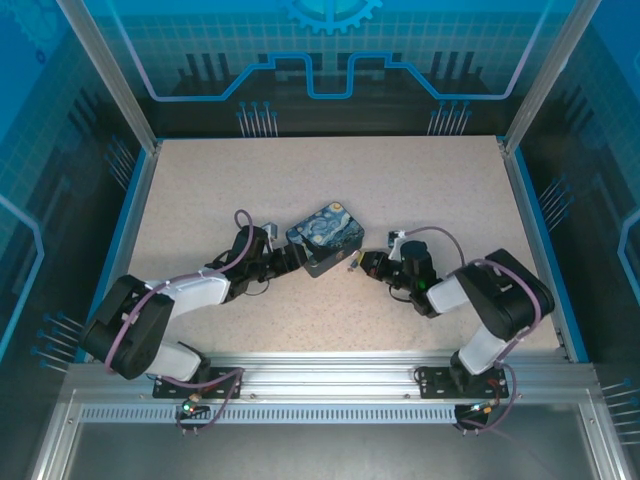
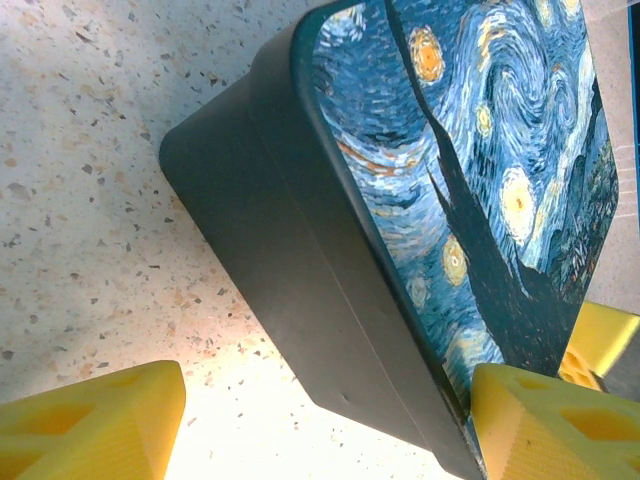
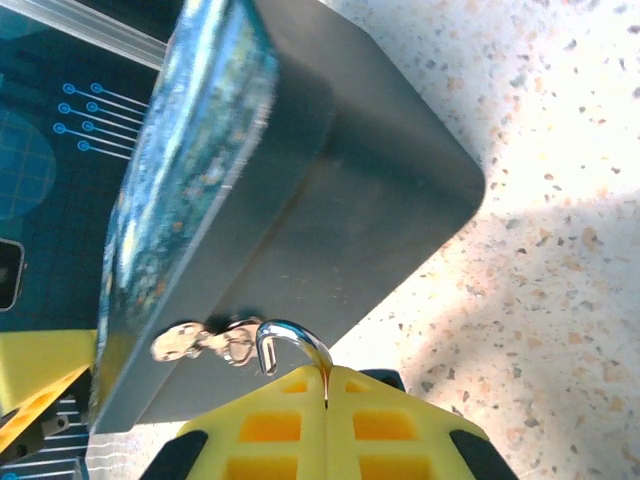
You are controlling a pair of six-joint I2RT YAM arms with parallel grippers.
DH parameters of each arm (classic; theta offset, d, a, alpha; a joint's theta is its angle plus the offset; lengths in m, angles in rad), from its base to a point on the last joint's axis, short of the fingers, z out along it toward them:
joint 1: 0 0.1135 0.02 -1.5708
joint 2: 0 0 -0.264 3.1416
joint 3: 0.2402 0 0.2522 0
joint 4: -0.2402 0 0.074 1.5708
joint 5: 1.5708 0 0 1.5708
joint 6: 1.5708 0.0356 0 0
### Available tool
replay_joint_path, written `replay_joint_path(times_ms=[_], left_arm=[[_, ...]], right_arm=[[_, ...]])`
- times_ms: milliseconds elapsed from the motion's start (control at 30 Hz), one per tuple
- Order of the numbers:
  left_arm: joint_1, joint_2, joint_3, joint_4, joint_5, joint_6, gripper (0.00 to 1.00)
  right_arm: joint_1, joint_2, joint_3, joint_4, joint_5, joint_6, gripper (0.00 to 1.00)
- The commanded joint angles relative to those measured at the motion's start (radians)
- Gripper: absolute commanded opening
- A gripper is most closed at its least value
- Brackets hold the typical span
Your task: Unlock the padlock with the key
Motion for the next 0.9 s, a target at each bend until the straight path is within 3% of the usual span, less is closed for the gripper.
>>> replay_joint_path(times_ms=[0, 267, 467, 667, 867], left_arm=[[0.028, 0.035, 0.013, -0.035, -0.020, 0.026, 0.76], [0.095, 0.088, 0.058, -0.044, -0.008, 0.077, 0.76], [0.148, 0.147, 0.114, -0.043, 0.026, 0.112, 0.76], [0.207, 0.192, 0.152, 0.038, 0.119, 0.118, 0.76], [0.215, 0.052, 0.129, 0.034, 0.093, 0.128, 0.76]], right_arm=[[-0.012, -0.127, 0.015, -0.197, 0.014, -0.105, 0.00], [0.025, -0.444, 0.142, -0.795, 0.028, -0.314, 0.00], [0.052, -0.587, 0.223, -1.103, 0.029, -0.383, 0.00], [0.169, -0.552, 0.379, -1.414, 0.113, -0.449, 0.00], [0.280, -0.409, 0.500, -1.538, 0.197, -0.436, 0.00]])
